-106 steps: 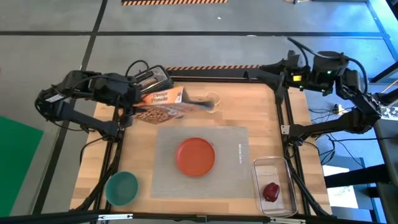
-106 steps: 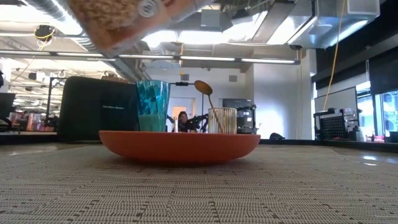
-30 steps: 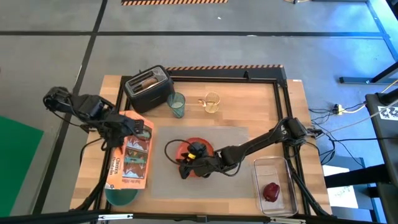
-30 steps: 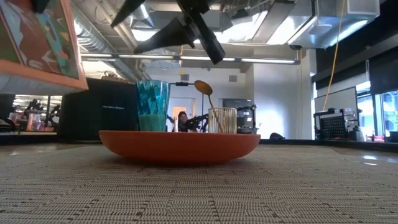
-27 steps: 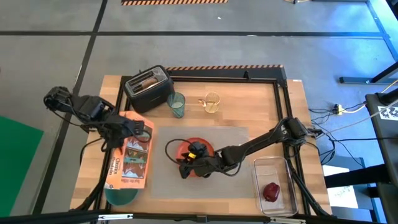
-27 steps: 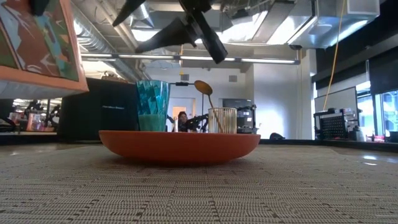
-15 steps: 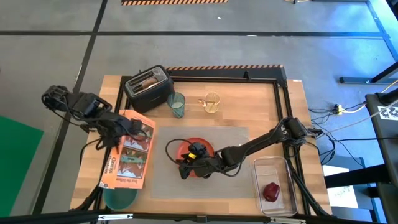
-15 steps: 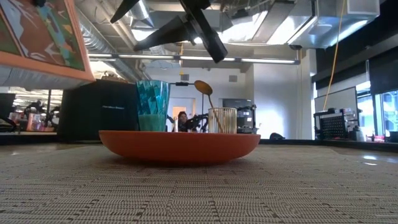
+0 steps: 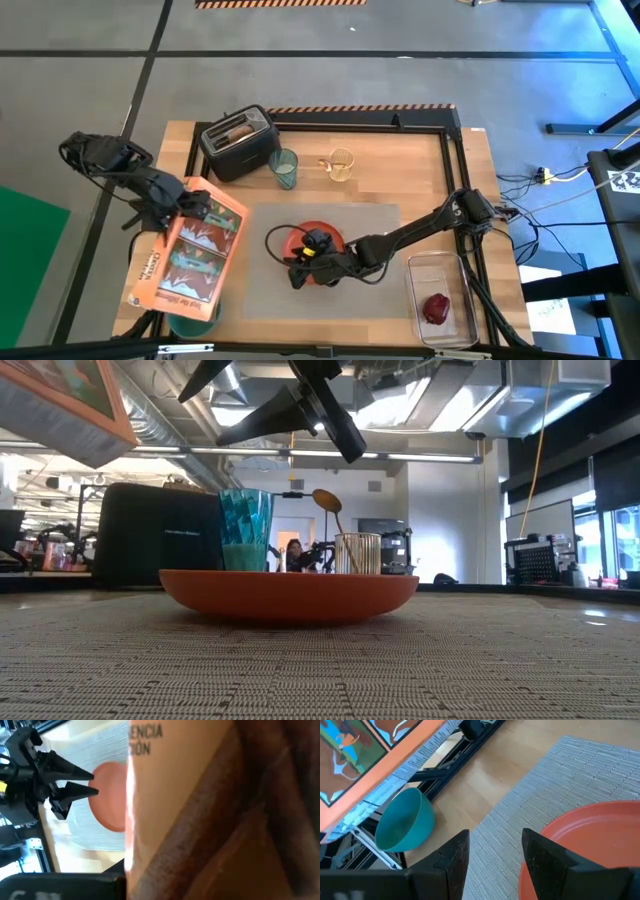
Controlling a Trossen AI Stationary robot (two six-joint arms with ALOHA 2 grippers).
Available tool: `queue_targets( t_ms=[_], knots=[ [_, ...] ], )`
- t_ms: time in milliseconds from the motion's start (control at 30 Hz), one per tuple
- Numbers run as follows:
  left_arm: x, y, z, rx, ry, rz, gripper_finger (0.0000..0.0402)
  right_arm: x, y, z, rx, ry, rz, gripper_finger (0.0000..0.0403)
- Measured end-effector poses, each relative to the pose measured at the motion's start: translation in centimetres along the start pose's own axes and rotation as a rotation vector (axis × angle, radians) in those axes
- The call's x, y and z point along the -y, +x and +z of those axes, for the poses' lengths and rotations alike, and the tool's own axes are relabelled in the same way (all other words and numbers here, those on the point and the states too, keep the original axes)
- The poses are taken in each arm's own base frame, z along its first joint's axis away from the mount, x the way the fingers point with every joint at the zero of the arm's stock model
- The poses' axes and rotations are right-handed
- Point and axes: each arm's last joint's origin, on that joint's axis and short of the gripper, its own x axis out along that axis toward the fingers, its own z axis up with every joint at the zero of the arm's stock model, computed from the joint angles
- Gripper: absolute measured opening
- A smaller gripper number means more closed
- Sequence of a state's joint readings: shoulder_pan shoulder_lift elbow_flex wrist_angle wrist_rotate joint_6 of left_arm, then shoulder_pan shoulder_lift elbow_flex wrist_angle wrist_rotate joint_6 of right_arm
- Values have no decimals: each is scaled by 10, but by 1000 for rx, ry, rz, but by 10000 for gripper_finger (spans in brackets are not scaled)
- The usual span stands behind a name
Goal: Arrange a breakfast setting
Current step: Pour the cereal into the green bowl
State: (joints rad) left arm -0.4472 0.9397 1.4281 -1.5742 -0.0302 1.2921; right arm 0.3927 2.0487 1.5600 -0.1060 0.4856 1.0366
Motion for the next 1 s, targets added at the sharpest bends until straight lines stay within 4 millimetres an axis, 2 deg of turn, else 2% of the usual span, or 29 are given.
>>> queue_targets(
  t_ms=[333, 1000],
  knots=[
    [2, 0, 9, 8, 97, 3, 120, 0, 0, 0, -2, -98, 1, 172],
    [-6, 14, 33, -127, 421, -7, 120, 0, 0, 0, 0, -120, -2, 172]
  ],
)
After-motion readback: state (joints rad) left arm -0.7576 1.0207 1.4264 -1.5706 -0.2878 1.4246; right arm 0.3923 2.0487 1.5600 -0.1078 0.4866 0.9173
